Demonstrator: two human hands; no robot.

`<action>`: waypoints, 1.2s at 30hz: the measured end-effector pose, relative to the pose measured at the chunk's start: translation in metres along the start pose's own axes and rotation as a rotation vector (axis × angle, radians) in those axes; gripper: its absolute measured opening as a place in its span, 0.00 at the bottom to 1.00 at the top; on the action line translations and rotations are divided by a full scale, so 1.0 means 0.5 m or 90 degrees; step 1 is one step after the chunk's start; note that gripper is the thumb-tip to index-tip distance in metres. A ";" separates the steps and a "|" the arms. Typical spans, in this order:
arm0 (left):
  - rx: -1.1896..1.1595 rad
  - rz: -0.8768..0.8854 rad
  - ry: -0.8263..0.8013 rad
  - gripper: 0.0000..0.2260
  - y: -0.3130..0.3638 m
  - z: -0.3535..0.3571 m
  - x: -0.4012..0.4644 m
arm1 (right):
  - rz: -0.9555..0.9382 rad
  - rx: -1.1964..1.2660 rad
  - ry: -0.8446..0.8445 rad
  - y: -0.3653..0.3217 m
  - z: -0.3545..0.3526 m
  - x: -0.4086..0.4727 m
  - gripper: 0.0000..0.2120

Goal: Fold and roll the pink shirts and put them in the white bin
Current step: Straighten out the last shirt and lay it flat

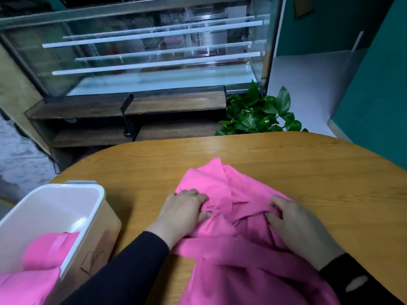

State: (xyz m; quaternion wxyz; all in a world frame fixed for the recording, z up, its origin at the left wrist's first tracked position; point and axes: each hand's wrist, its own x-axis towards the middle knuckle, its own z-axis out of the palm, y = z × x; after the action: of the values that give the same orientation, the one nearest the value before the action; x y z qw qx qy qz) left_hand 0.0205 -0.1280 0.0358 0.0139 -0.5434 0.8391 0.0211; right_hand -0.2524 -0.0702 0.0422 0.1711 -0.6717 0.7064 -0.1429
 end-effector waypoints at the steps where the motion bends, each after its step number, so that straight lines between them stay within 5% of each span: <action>1: -0.011 -0.037 0.000 0.18 -0.008 0.009 0.008 | 0.017 0.028 0.011 0.010 -0.018 -0.004 0.04; 6: -0.455 -0.259 0.104 0.13 -0.048 0.026 0.027 | 0.073 0.057 0.047 0.099 -0.058 -0.004 0.04; 9: -0.474 -0.367 0.041 0.14 -0.075 0.023 0.017 | 0.087 0.052 0.051 0.147 -0.042 0.016 0.06; 11: -0.422 -0.392 0.122 0.10 -0.076 0.016 0.016 | 0.069 0.034 0.016 0.166 -0.033 0.026 0.11; 13: -0.446 -0.378 0.179 0.18 -0.056 0.001 0.033 | 0.043 0.020 0.002 0.166 -0.030 0.035 0.18; 15: -0.530 -0.378 0.121 0.36 -0.036 -0.004 0.064 | 0.059 0.044 0.078 0.168 -0.031 0.044 0.23; 18: -0.453 -0.397 0.093 0.46 -0.051 0.036 0.104 | 0.144 0.014 0.090 0.210 -0.032 0.070 0.12; 23: -0.433 -0.489 0.086 0.35 -0.107 0.064 0.148 | 0.251 0.044 -0.063 0.267 -0.049 0.088 0.28; 29: -0.268 -0.391 -0.060 0.15 -0.098 0.078 0.170 | 0.210 0.006 -0.171 0.250 -0.035 0.091 0.13; 32: -0.408 -0.396 0.052 0.12 -0.076 0.062 0.177 | 0.119 -0.038 -0.114 0.223 -0.030 0.089 0.14; 36: -0.638 -0.422 0.487 0.13 -0.063 -0.078 0.168 | 0.105 0.303 -0.013 0.133 -0.111 0.077 0.16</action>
State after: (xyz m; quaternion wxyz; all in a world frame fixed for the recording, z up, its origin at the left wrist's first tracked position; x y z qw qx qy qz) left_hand 0.0147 -0.2192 0.0705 -0.5276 -0.6803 0.4649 0.2066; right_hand -0.3377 -0.1066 0.0617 0.3422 -0.5542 0.7035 -0.2841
